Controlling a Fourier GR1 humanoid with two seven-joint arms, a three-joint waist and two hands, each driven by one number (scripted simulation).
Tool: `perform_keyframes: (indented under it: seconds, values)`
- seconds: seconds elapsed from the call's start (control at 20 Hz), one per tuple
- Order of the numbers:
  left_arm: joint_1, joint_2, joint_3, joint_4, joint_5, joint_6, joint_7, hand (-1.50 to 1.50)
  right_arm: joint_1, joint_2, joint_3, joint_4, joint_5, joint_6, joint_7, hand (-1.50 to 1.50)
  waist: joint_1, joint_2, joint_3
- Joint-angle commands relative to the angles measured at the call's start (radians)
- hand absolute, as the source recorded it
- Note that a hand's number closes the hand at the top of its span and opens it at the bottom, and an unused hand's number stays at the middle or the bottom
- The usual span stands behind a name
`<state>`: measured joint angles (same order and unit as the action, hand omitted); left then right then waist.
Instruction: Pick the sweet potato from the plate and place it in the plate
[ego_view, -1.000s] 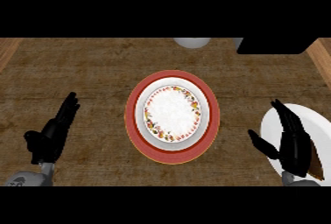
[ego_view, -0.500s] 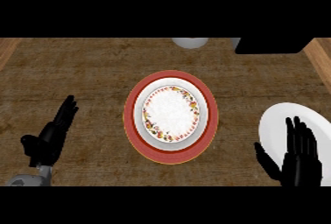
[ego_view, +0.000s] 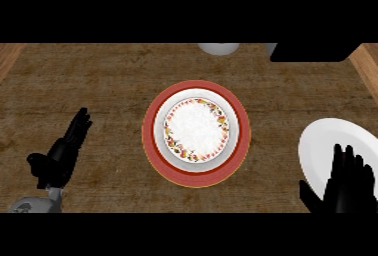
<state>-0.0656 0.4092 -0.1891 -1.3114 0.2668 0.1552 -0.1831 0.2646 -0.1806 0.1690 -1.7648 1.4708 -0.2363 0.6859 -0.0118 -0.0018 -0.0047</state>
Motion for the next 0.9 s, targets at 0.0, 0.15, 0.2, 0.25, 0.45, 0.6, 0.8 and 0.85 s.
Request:
perform_keyframes:
  seconds: [0.0,0.15,0.2,0.25,0.45,0.6,0.8,0.85]
  values:
    - [0.027,0.034,0.03,-0.023,0.02,-0.051,-0.001,0.0,0.02,0.032,0.013,-0.178,0.021,0.259,0.118,-1.5,0.009,-0.001,0.003]
    - [-0.01,-0.014,0.016,0.009,-0.012,-0.028,0.012,0.0,-0.036,0.084,0.051,-0.17,0.109,0.378,0.214,-1.5,0.01,0.001,0.004]
    - [-0.047,-0.02,0.026,0.059,-0.021,-0.056,-0.003,0.0,-0.053,0.059,-0.002,-0.129,0.066,0.367,0.182,-1.5,0.008,0.002,0.004]
    - [-0.047,-0.018,0.049,0.065,-0.015,-0.064,-0.005,0.0,-0.067,0.059,-0.012,-0.143,0.066,0.394,0.192,-1.5,0.009,0.002,0.004]
    - [-0.025,0.004,0.074,0.03,-0.018,-0.087,0.01,0.0,-0.048,0.055,-0.025,-0.148,0.089,0.47,0.228,-1.5,0.008,0.001,0.004]
    - [0.032,-0.056,0.056,0.029,-0.059,-0.064,-0.041,0.0,-0.092,0.073,-0.062,-0.017,0.067,0.417,0.219,-1.5,0.012,0.002,0.005]
    - [0.02,-0.028,0.109,-0.041,-0.05,-0.113,0.048,0.0,-0.115,0.031,-0.139,-0.026,0.004,0.45,0.165,-1.5,0.013,0.001,0.005]
    - [-0.044,-0.065,0.117,0.082,-0.08,-0.11,-0.004,0.0,-0.125,0.048,-0.116,0.019,0.039,0.431,0.186,-1.5,0.01,0.002,0.005]
